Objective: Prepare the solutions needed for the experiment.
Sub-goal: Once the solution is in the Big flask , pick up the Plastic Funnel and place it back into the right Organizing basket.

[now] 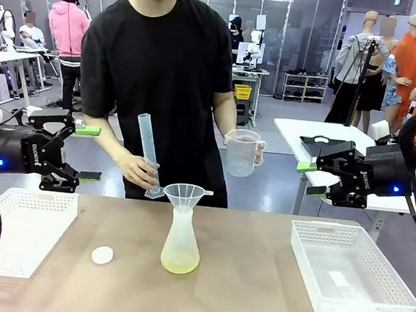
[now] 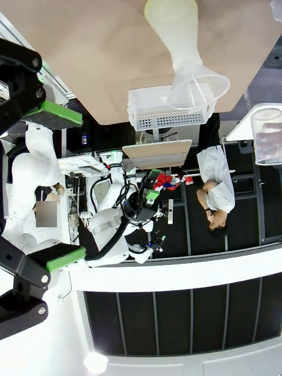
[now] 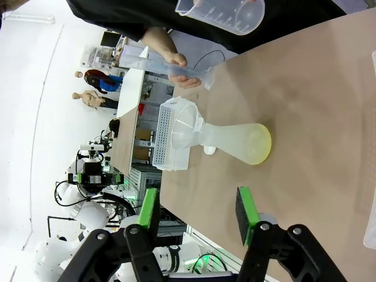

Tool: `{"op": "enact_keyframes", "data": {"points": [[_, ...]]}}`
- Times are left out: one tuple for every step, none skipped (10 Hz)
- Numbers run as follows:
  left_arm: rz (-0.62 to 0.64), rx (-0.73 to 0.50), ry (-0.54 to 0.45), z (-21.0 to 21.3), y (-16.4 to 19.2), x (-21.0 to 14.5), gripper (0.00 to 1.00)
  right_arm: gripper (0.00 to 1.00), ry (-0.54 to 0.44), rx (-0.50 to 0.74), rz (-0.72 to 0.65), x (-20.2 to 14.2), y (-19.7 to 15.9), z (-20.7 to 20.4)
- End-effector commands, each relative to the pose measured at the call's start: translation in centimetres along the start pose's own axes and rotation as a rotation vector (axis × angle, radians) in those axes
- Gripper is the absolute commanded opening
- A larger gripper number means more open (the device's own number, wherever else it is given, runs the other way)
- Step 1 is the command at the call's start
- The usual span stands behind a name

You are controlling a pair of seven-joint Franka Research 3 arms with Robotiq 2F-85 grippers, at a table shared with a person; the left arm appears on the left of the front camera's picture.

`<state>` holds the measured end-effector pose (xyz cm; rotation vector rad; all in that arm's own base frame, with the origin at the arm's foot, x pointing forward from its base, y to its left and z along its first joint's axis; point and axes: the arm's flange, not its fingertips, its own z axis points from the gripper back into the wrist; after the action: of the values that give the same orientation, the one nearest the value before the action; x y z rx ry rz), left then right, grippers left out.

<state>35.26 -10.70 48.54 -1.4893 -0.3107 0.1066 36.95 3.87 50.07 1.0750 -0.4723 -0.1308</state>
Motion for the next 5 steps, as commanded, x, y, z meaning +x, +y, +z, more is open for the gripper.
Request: {"op": "enact_keyframes", "data": {"points": [[0.021,-0.024,-0.007,-0.2,-0.3,-0.2,1.00,0.66,0.059,-0.035,0.130,-0.4,0.9,-0.4],[0.021,-0.024,-0.007,-0.2,-0.3,-0.2,1.00,0.66,0.082,-0.042,0.166,-0.4,1.6,-0.7],[0.021,-0.024,-0.007,-0.2,-0.3,-0.2,1.00,0.66,0.098,-0.053,0.213,-0.5,2.5,-1.0],[0.021,-0.024,-0.007,-0.2,-0.3,-0.2,1.00,0.66,0.122,-0.056,0.276,-0.7,3.5,-1.5],[0.021,-0.024,-0.007,-0.2,-0.3,-0.2,1.00,0.66,0.155,-0.063,0.316,-0.8,4.4,-2.1]]}}
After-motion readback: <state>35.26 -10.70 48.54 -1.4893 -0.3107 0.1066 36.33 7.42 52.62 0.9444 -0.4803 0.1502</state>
